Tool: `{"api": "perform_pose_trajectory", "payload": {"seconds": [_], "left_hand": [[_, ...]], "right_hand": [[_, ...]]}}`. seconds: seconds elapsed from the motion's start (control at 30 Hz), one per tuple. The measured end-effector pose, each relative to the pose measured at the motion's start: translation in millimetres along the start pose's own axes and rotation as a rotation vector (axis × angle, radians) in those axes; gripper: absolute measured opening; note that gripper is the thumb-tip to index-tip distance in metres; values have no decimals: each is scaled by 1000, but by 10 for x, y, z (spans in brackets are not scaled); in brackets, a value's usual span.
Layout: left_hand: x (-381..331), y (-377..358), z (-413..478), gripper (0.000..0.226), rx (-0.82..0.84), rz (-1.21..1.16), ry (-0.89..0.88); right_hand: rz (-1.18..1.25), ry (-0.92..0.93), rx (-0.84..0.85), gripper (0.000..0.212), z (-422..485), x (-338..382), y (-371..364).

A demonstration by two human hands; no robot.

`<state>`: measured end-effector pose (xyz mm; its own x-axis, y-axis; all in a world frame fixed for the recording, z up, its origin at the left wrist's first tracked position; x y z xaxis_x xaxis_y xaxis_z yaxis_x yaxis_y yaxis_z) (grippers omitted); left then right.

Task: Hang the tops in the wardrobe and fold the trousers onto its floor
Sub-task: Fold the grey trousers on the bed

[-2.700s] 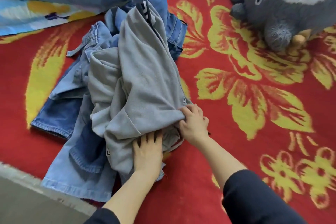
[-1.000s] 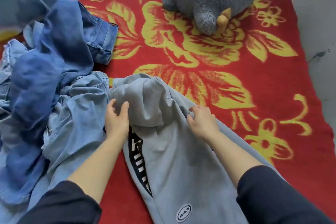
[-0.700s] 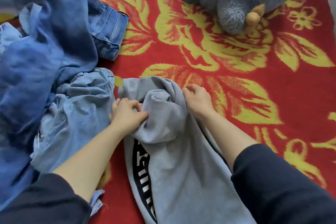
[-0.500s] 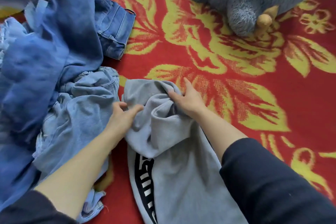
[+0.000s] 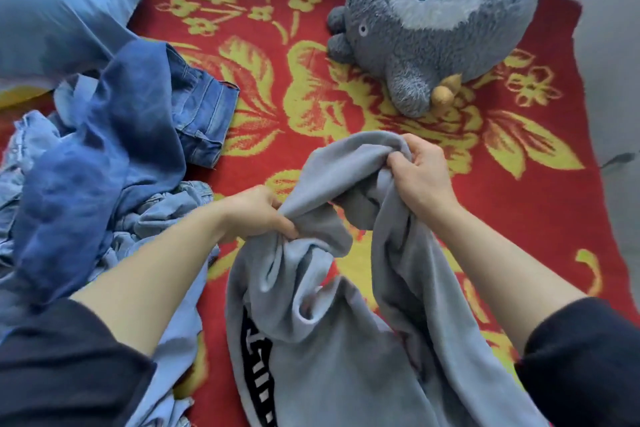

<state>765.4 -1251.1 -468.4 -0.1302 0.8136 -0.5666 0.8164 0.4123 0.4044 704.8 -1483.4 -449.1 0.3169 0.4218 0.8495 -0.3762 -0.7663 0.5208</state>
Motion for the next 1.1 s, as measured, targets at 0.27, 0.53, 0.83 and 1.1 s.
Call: {"api": "perform_pose_trajectory", "payload": {"seconds": [0.27, 0.53, 0.83, 1.1], "left_hand": [[-1140, 276, 348, 59, -835, -82, -578], [419, -1316, 428, 75, -463, 66, 7], [999, -2675, -455, 73, -467, -47, 47], [1309, -3596, -1256, 82, -390, -116, 163]], "right_hand": [[-210, 288, -428, 37, 282, 177, 674], [-659, -105, 286, 59, -593, -1241, 303], [-751, -392, 223, 54, -2365, -2064, 558], [-820, -547, 161, 63, -3664, -2407, 801]]}}
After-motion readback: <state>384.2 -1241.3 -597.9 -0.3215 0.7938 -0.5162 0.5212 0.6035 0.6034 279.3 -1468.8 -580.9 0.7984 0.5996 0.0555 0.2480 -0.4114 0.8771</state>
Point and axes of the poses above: each hand's wrist, its own z-axis towards the middle knuckle, its own y-axis out of the back of the hand, x = y × z, the point moved 1 cm from there along z, towards the middle knuckle, and after that the axes turned 1 degree about -x, right-handed, at the moved point
